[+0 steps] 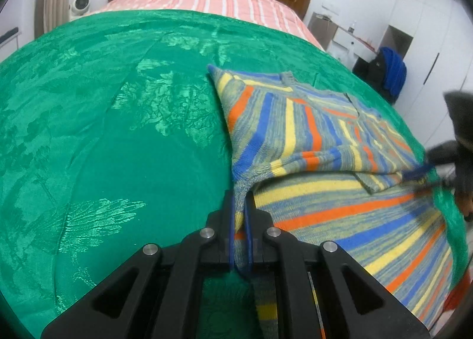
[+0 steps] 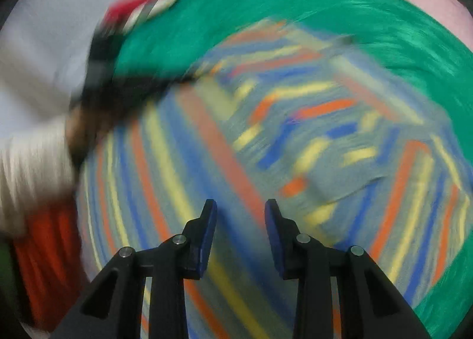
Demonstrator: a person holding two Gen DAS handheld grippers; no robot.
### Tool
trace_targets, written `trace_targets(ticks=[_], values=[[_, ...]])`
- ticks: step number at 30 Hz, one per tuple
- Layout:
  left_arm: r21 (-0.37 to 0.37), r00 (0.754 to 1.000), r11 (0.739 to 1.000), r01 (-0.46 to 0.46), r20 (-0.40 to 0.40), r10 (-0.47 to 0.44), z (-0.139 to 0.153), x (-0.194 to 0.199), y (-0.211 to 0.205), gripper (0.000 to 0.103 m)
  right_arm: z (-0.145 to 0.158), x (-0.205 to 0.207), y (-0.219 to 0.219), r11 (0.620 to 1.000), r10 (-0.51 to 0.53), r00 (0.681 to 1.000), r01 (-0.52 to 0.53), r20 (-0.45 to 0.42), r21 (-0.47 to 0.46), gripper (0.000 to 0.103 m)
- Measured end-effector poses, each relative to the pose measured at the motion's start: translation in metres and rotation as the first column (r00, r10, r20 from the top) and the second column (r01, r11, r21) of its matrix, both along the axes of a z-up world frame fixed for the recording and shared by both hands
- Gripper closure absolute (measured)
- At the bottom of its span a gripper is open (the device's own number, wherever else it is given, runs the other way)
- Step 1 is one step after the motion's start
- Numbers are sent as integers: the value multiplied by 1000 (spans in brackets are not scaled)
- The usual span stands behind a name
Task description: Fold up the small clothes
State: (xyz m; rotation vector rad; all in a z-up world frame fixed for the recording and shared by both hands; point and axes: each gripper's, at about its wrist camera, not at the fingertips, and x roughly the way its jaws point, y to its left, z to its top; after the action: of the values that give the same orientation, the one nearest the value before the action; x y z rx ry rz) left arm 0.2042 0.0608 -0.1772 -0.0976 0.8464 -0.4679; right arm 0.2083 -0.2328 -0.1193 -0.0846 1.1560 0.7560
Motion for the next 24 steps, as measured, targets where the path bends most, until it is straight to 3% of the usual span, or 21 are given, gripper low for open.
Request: trace_targets(ticks=[2, 3, 5, 8, 10, 11, 12, 13, 15, 17, 19, 21, 24], values=[[-1, 1000, 1000, 0, -1, 0, 0, 0, 0, 96, 4, 24, -32, 973, -201, 979, 204, -38, 112, 67], [-2, 1000, 1000, 0, -1, 0, 0, 0, 0, 96, 3, 31, -38, 963, -235, 971, 240, -48, 123, 67], [-5, 1000, 1000, 0, -3, 0, 0, 0, 0, 96, -3, 41, -40, 963, -238, 968, 245, -75, 113, 67], [-11, 1000, 1000, 0, -5, 0, 0, 0, 1, 96, -22, 51, -33, 964, -216, 959, 240, -183, 119, 67], [-14, 1000, 1000, 1, -6, -1, 0, 0, 2, 96, -25, 52, -34, 954, -243, 950, 270, -196, 130, 68], [-14, 1000, 1000, 1, -6, -1, 0, 0, 2, 96, -23, 50, -35, 952, -241, 952, 270, -187, 143, 81], [-14, 1000, 1000, 1, -6, -1, 0, 0, 2, 96, -15, 48, -30, 956, -234, 963, 253, -134, 148, 94], [-14, 1000, 1000, 1, -6, -1, 0, 0, 2, 96, -3, 38, -25, 967, -209, 977, 213, -44, 138, 93], [-14, 1000, 1000, 1, -6, -1, 0, 0, 2, 96, 21, 5, -3, 994, -50, 991, 38, 121, 102, 94], [-14, 1000, 1000, 1, -6, -1, 0, 0, 2, 96, 28, -24, 17, 992, 125, 975, -126, 185, -4, 93], [-13, 1000, 1000, 1, -6, -1, 0, 0, 2, 96, 15, -46, 29, 964, 249, 955, -228, 164, -139, 83], [-10, 1000, 1000, 1, -4, -1, 0, 0, 2, 96, -1, -55, 22, 953, 263, 960, -242, 99, -183, 48], [-7, 1000, 1000, 1, -3, -1, 0, -1, 2, 96, 0, -50, -7, 988, 144, 987, -140, 70, -68, 47]])
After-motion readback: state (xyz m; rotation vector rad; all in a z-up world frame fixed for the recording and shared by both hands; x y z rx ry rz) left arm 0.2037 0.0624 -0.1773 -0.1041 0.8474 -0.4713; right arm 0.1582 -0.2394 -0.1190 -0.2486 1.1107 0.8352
